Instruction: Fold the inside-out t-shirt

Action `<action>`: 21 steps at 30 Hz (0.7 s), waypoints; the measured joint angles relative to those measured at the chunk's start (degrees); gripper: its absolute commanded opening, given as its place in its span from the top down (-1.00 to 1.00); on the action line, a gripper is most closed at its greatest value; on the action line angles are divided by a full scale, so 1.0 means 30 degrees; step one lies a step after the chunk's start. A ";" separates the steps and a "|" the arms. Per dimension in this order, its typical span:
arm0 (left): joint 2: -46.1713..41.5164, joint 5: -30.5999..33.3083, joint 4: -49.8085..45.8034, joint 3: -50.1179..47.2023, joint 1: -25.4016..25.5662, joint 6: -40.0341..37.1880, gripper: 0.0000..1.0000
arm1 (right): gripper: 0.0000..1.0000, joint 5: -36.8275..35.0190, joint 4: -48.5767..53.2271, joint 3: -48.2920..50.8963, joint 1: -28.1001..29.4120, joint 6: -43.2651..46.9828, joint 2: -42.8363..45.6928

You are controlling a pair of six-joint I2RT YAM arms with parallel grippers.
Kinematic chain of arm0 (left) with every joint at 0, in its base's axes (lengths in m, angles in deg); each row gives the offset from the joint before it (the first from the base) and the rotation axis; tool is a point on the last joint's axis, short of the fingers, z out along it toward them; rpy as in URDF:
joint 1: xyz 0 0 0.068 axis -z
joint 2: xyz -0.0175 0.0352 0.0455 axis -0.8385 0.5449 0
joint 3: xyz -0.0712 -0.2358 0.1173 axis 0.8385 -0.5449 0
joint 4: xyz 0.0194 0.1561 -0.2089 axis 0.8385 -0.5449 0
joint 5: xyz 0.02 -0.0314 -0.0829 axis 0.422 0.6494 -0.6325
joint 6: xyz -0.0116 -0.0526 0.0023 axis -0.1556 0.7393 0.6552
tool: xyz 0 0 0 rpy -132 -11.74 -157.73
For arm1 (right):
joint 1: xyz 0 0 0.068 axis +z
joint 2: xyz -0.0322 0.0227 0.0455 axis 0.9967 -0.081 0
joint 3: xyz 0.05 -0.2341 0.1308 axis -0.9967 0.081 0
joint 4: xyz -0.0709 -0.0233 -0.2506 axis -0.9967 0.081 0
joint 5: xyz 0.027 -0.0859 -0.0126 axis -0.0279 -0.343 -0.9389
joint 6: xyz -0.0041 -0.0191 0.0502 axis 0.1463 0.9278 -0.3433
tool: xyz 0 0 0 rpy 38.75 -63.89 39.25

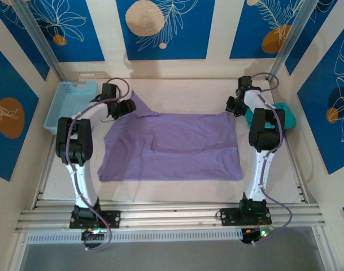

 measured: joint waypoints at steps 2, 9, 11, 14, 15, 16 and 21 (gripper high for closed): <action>0.1078 -0.0058 -0.0758 0.1654 0.0000 -0.0350 -0.36 | 0.78 0.0029 0.0175 0.0000 0.0015 0.0160 -0.0124; 0.4932 0.0007 -0.3723 0.8648 0.0000 -0.1617 -0.26 | 0.85 0.0240 0.0248 0.0000 0.0015 0.0386 -0.0233; 0.6295 0.0022 -0.4583 1.1089 0.0000 -0.1763 -0.22 | 0.85 0.0299 0.0240 0.0000 0.0015 0.0444 -0.0233; 0.8582 0.0022 -0.6003 1.4987 0.0000 -0.1821 -0.12 | 0.85 0.0415 0.0240 0.0000 0.0036 0.0546 -0.0240; 0.9326 0.0022 -0.6455 1.6203 0.0007 -0.1894 -0.10 | 0.85 0.0481 0.0240 -0.0007 0.0036 0.0583 -0.0240; 0.9923 0.0022 -0.6725 1.7121 0.0007 -0.1974 -0.08 | 0.85 0.0525 0.0255 -0.0036 0.0051 0.0597 -0.0240; 1.1555 0.0087 -0.7023 1.8768 0.0007 -0.2069 0.20 | 0.85 0.0801 0.0255 -0.0175 0.0087 0.0729 -0.0350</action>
